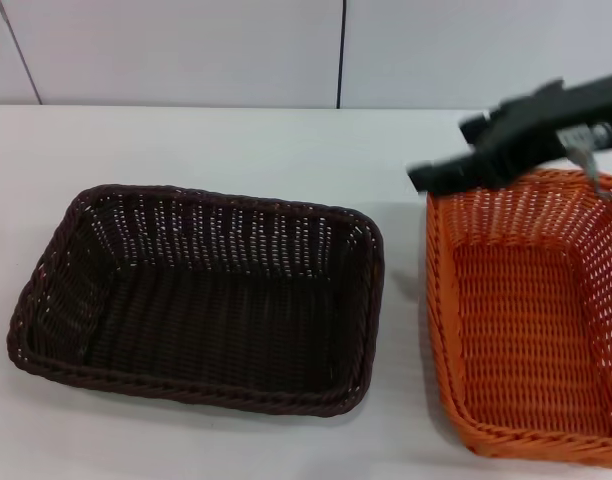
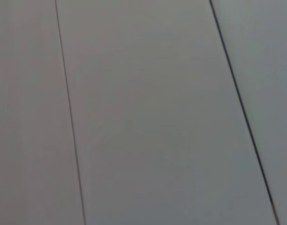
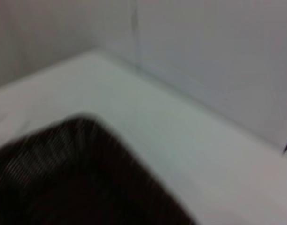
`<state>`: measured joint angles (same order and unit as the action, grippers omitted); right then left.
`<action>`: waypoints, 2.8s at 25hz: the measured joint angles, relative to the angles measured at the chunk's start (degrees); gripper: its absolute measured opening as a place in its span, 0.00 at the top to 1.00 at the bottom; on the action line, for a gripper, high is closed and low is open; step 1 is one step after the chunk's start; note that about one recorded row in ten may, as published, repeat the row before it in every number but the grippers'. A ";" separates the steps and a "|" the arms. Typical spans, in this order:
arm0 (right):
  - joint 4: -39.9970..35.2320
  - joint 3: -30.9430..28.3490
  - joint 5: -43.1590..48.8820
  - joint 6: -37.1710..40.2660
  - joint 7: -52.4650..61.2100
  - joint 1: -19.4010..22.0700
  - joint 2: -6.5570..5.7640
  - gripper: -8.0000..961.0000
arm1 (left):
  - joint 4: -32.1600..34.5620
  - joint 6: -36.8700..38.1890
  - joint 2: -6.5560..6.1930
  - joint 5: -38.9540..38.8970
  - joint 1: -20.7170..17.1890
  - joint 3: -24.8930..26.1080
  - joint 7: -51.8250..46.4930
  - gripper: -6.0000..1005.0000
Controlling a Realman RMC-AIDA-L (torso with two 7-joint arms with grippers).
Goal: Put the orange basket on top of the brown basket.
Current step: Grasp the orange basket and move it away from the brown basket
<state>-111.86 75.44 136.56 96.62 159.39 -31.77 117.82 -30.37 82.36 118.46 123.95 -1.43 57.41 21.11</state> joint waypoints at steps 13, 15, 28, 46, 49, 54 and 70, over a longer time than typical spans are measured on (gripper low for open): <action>3.30 -1.22 -5.30 22.14 -5.03 -1.95 0.51 0.19 | 0.21 -3.67 0.28 -1.40 0.39 -0.56 0.24 0.24; 4.21 -0.99 -5.09 22.79 -5.78 -1.80 0.52 0.19 | 0.19 -3.92 0.28 -1.84 0.51 -0.60 0.32 0.24; 11.42 3.94 1.92 23.76 -7.42 -1.50 0.79 0.19 | 1.01 -4.92 0.32 -5.24 1.47 -1.94 0.49 0.24; 26.51 12.33 6.44 13.85 -6.91 -4.34 1.06 0.19 | 4.28 -5.55 0.11 -5.24 4.22 -1.47 0.47 0.24; 26.84 13.41 6.44 13.66 -6.71 -4.44 1.10 0.19 | 4.34 -5.55 0.10 -5.23 4.24 -1.48 0.46 0.24; 26.43 16.30 8.12 13.64 -6.27 -4.38 1.16 0.19 | 5.10 -5.43 0.10 -5.22 4.24 -1.55 0.32 0.24; 19.51 19.06 10.99 12.46 -4.88 -3.86 1.18 0.74 | 5.90 -5.03 0.12 -5.21 4.23 -1.82 0.15 0.25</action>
<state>-92.34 94.50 147.55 109.09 154.51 -35.63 119.00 -24.47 77.34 118.58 118.74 2.81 55.59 21.26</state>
